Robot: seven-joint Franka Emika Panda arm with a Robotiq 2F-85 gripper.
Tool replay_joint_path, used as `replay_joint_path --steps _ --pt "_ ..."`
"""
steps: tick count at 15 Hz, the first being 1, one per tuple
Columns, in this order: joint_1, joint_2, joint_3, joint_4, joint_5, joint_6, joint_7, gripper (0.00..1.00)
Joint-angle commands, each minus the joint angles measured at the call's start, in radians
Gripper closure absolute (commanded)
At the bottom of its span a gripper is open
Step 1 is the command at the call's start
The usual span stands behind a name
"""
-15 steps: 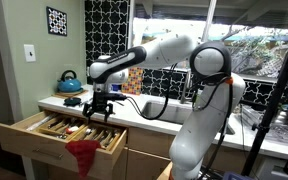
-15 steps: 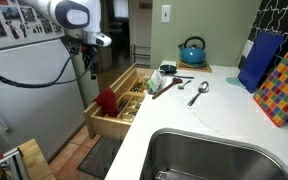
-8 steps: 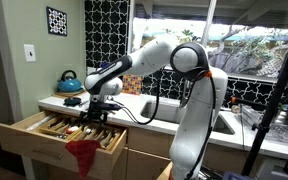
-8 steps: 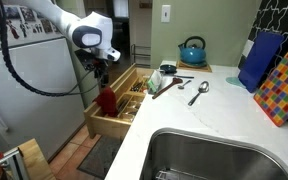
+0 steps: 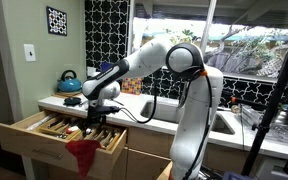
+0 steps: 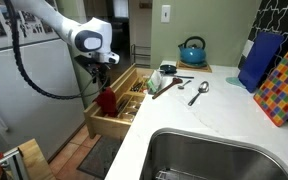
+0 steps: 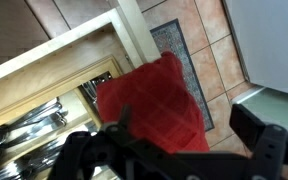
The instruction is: Remove the red towel from the edge of the drawer and place it on worktop to the left of the sink
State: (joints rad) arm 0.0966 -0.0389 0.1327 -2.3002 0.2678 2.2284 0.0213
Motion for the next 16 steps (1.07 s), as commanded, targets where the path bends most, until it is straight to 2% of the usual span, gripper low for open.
replay_joint_path --steps 1,4,10,11,13,15,16 --pt "0.02 0.053 0.004 0.017 -0.082 0.012 -0.084 0.0" --pt "0.03 0.087 0.009 0.022 -0.134 0.045 -0.12 0.0" --pt "0.037 0.15 0.022 0.042 -0.123 0.105 -0.186 0.0" --pt "0.037 0.159 0.023 0.045 -0.124 0.105 -0.194 0.02" --pt "0.037 0.174 0.025 0.052 -0.126 0.104 -0.207 0.2" --pt "0.038 0.184 0.026 0.059 -0.137 0.101 -0.212 0.3" --pt "0.038 0.189 0.026 0.063 -0.139 0.1 -0.215 0.4"
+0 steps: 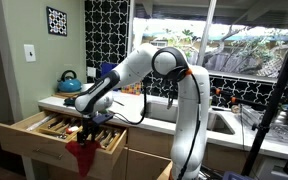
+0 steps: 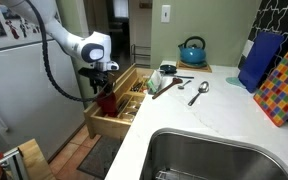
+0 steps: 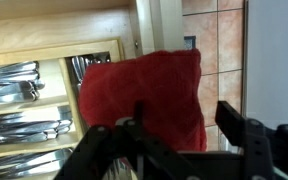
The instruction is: Remove the red towel from the edge of the drawer and place it on worktop to the left of the sink
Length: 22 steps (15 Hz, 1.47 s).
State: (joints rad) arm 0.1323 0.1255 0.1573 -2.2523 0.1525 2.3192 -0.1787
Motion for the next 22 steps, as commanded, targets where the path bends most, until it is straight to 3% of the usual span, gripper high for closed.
replay_joint_path --steps 1,7,8,11,18,22 --pt "0.002 0.029 0.002 0.017 -0.028 0.008 -0.017 0.47" --pt "0.002 0.032 0.008 0.026 -0.039 0.002 -0.032 0.91" --pt "0.002 0.03 0.008 0.025 -0.039 0.0 -0.037 0.93" --pt "0.001 0.009 0.005 0.031 -0.052 -0.005 -0.039 1.0" --pt "0.0 -0.02 0.004 0.039 -0.056 -0.02 -0.033 0.99" --pt "-0.002 -0.128 0.002 0.029 -0.051 -0.075 -0.04 0.99"
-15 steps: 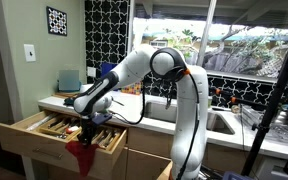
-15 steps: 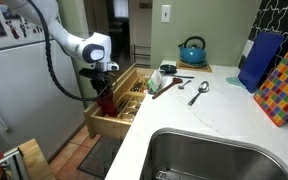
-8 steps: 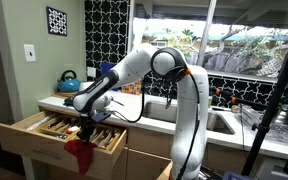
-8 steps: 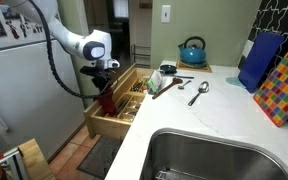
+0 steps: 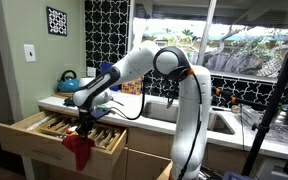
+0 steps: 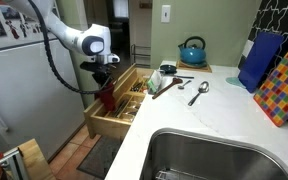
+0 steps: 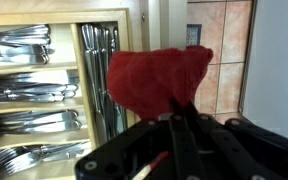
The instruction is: Remove the red towel from the edge of the drawer and place it on worktop to the left of the sink
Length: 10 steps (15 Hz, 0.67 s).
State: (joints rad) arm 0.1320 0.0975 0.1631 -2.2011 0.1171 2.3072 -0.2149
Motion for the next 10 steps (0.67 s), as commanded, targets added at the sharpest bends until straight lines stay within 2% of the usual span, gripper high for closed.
replay_joint_path --steps 1,6,7,10 --pt "-0.002 -0.133 -0.006 -0.023 -0.017 -0.083 -0.002 0.99" --pt "-0.025 -0.276 -0.05 -0.019 -0.056 -0.169 0.025 0.99" --pt "-0.006 -0.216 -0.039 0.005 -0.03 -0.145 0.006 0.94" --pt "-0.019 -0.266 -0.058 0.001 -0.035 -0.16 0.007 0.94"
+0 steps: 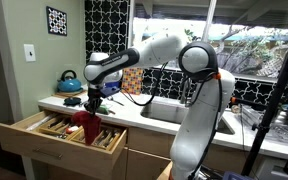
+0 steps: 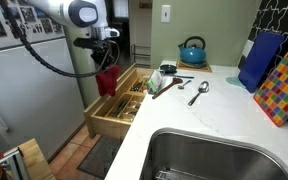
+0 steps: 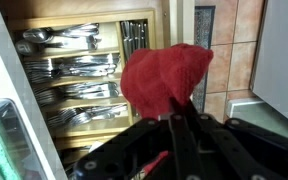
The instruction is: Remove the red towel from the edge of the drawer and place it on worktop to the left of the sink
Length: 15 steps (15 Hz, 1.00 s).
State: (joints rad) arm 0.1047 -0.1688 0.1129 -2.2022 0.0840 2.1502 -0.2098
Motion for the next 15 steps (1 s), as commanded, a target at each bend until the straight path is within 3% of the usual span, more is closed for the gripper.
replay_joint_path --steps 1,2,7,14,15 --pt "0.009 0.0 -0.008 0.001 -0.002 -0.003 0.002 0.94" --pt "0.009 0.001 -0.008 0.0 -0.002 -0.003 0.002 0.99" --pt "-0.029 -0.028 -0.041 0.042 -0.047 -0.049 0.043 0.99" --pt "-0.129 -0.11 -0.129 0.128 -0.136 -0.271 0.094 0.99" --pt "-0.103 -0.086 -0.12 0.115 -0.098 -0.209 0.068 0.99"
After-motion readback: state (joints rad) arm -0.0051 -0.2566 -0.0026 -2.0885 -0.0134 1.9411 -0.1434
